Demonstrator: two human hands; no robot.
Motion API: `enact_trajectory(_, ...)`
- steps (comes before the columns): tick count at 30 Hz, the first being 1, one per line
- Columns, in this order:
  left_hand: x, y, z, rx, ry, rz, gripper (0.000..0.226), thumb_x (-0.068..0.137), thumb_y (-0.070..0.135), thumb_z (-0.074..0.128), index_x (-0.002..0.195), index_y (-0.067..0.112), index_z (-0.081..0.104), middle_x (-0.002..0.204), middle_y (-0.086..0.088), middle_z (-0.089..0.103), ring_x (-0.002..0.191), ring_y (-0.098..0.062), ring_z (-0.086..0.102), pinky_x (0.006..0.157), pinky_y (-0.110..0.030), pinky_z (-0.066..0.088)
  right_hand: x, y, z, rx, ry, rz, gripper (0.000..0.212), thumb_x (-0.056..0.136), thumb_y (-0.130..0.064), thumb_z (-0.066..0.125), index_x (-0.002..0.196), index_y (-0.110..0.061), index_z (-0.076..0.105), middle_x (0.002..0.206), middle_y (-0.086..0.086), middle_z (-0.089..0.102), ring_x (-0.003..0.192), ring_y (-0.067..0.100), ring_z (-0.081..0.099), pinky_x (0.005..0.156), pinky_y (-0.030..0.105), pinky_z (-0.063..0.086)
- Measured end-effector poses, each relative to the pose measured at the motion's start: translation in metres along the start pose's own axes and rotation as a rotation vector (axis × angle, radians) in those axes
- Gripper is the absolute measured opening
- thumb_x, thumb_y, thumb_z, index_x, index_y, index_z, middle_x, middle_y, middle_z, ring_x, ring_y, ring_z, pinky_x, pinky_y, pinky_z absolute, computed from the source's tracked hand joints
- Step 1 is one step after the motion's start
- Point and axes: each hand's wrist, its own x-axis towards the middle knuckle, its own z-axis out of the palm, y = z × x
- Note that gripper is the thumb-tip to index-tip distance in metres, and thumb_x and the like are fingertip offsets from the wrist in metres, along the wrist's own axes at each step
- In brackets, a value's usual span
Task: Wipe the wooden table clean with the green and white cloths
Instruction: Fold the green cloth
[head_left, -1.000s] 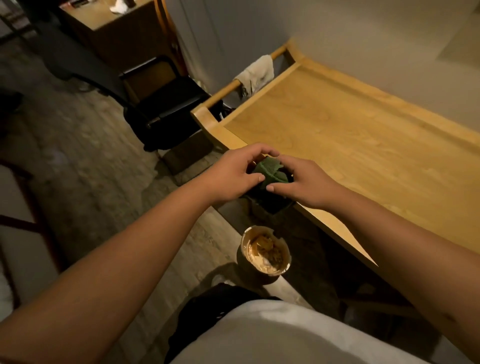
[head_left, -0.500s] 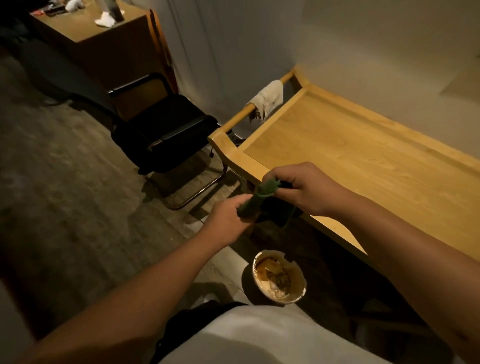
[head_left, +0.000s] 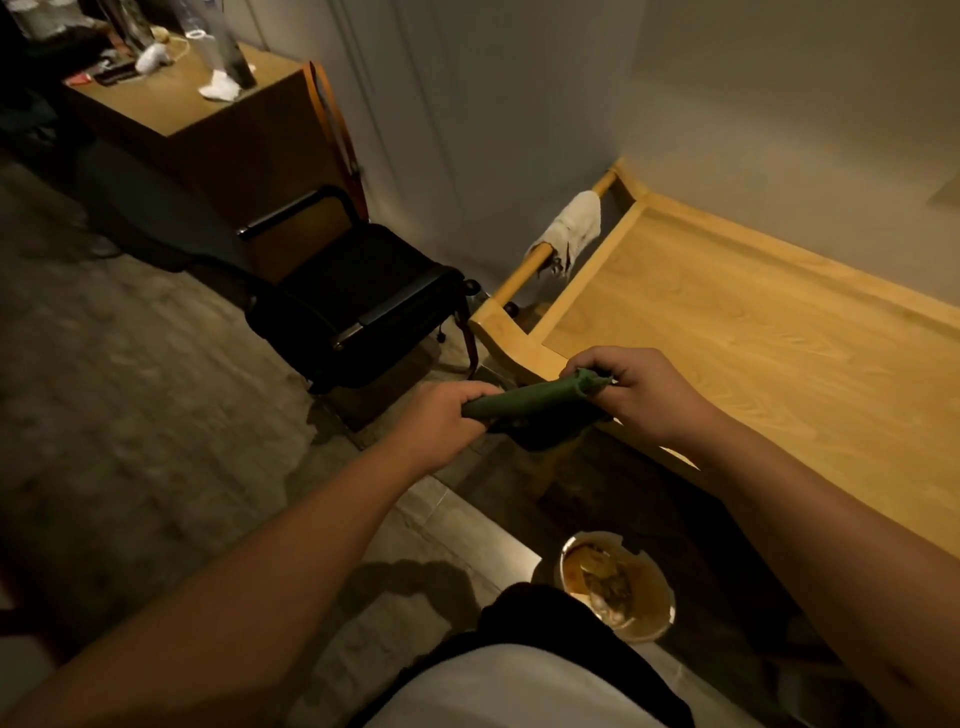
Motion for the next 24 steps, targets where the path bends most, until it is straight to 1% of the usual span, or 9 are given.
enact_trajectory(3,0.021,-0.001,-0.017,-0.056,-0.064,-0.013,0.041,0.091,0.011,0.066,0.117,0.042,0.068,0.100,0.012,0.066,0.089,-0.008,0.065,0.074,-0.029,0.058,0.018,0.008,-0.003,-0.034,0.039,0.033,0.042,0.089,-0.002,0.064,0.090,-0.044,0.066,0.095,-0.015,0.063,0.092,0.003,0.057,0.074,0.024,0.046)
enact_trajectory(6,0.044,0.000,-0.028,-0.162,-0.090,-0.021,0.046,0.092,0.005,0.063,0.102,0.049,0.066,0.100,0.005,0.067,0.077,-0.005,0.068,0.062,-0.021,0.057,0.040,0.018,-0.007,-0.005,0.046,0.081,0.041,0.089,0.001,0.064,0.089,-0.040,0.068,0.093,-0.012,0.067,0.089,0.012,0.063,0.074,0.030,0.053)
enact_trajectory(10,0.087,-0.002,-0.042,-0.238,-0.108,-0.039,0.033,0.092,0.001,0.063,0.111,0.027,0.072,0.106,-0.009,0.070,0.092,-0.027,0.071,0.078,-0.044,0.062,0.072,0.031,-0.013,0.028,0.080,0.120,0.037,0.090,0.003,0.062,0.089,-0.033,0.070,0.088,-0.006,0.069,0.072,0.010,0.065,0.059,0.024,0.053)
enact_trajectory(11,0.100,-0.003,-0.045,-0.238,-0.110,-0.038,0.031,0.092,0.002,0.065,0.112,0.025,0.073,0.105,-0.007,0.071,0.092,-0.030,0.070,0.077,-0.040,0.061,0.082,0.037,-0.014,0.026,0.093,0.129,0.037,0.090,0.004,0.061,0.090,-0.032,0.070,0.087,-0.005,0.069,0.069,0.007,0.065,0.056,0.020,0.050)
enact_trajectory(12,0.114,-0.004,-0.048,-0.242,-0.111,-0.031,0.030,0.092,0.003,0.065,0.110,0.026,0.074,0.102,-0.004,0.071,0.088,-0.026,0.068,0.072,-0.029,0.059,0.091,0.042,-0.017,0.022,0.101,0.141,0.036,0.090,0.004,0.061,0.090,-0.031,0.070,0.087,-0.004,0.068,0.067,0.005,0.065,0.056,0.018,0.050)
enact_trajectory(14,0.142,-0.004,-0.055,-0.243,-0.116,-0.009,0.032,0.091,0.004,0.066,0.106,0.031,0.073,0.099,0.007,0.070,0.086,-0.007,0.066,0.066,-0.012,0.051,0.112,0.054,-0.024,0.008,0.105,0.171,0.035,0.090,0.004,0.061,0.092,-0.030,0.070,0.088,-0.002,0.069,0.068,0.005,0.066,0.059,0.022,0.053)
enact_trajectory(17,0.184,-0.002,-0.064,-0.182,-0.143,0.019,0.032,0.092,0.005,0.066,0.112,0.030,0.073,0.108,0.007,0.069,0.092,0.000,0.065,0.069,-0.010,0.051,0.139,0.068,-0.035,0.023,0.131,0.225,0.042,0.088,0.006,0.062,0.091,-0.034,0.069,0.091,0.000,0.070,0.069,0.007,0.069,0.059,0.023,0.055)
enact_trajectory(21,0.236,0.005,-0.079,-0.022,-0.196,0.102,0.036,0.091,0.005,0.066,0.120,0.027,0.071,0.117,0.007,0.068,0.107,-0.006,0.062,0.089,-0.024,0.053,0.172,0.085,-0.044,-0.059,0.203,0.199,0.047,0.082,0.007,0.067,0.092,-0.039,0.068,0.094,-0.009,0.070,0.082,0.002,0.065,0.071,0.020,0.048)
enact_trajectory(24,0.268,0.006,-0.088,0.108,-0.157,0.232,0.039,0.089,0.001,0.068,0.122,0.021,0.070,0.123,0.007,0.064,0.113,-0.004,0.057,0.089,-0.006,0.042,0.197,0.095,-0.048,-0.170,0.279,0.121,0.035,0.082,0.006,0.071,0.106,-0.020,0.074,0.107,0.000,0.072,0.102,0.017,0.064,0.086,0.024,0.046)
